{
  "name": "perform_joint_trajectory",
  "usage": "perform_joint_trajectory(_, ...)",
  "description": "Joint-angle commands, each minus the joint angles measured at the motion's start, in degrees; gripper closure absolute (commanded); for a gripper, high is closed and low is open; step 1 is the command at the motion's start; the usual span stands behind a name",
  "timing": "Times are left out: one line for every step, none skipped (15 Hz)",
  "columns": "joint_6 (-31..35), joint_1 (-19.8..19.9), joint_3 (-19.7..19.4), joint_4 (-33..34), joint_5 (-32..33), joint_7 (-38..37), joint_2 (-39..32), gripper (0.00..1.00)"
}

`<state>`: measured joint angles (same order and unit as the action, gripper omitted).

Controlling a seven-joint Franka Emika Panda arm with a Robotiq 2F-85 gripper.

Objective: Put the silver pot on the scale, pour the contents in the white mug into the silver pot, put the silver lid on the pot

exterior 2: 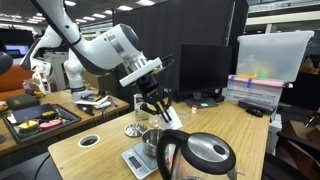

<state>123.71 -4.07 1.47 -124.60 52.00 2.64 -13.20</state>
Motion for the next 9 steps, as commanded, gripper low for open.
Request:
perform_joint_trajectory(-1.30,-0.50,0.40,0.30,2.28,-0.40,-1.05,0.98)
perform_joint_trajectory(-1.55,-0.87,0.43,0.38,3.47,-0.77,-1.71,0.98)
perform_joint_trajectory(-1.76,-1.20,0.46,0.42,4.90,-1.19,-2.29,0.98)
perform_joint_trajectory(-2.12,-1.77,0.43,0.42,7.31,-2.30,-2.76,0.98)
perform_joint_trajectory(-2.72,-2.25,0.51,0.39,9.58,-3.04,-3.19,0.98)
perform_joint_trajectory(-3.29,-2.58,0.65,0.31,11.46,-3.63,-3.59,0.98)
perform_joint_trajectory(-3.55,-2.73,0.86,0.13,12.70,-3.79,-3.84,0.98)
perform_joint_trajectory(-3.82,-2.72,1.18,-0.04,12.86,-3.44,-4.09,0.98)
perform_joint_trajectory(-4.32,-2.85,1.40,-0.37,13.40,-3.32,-4.22,0.98)
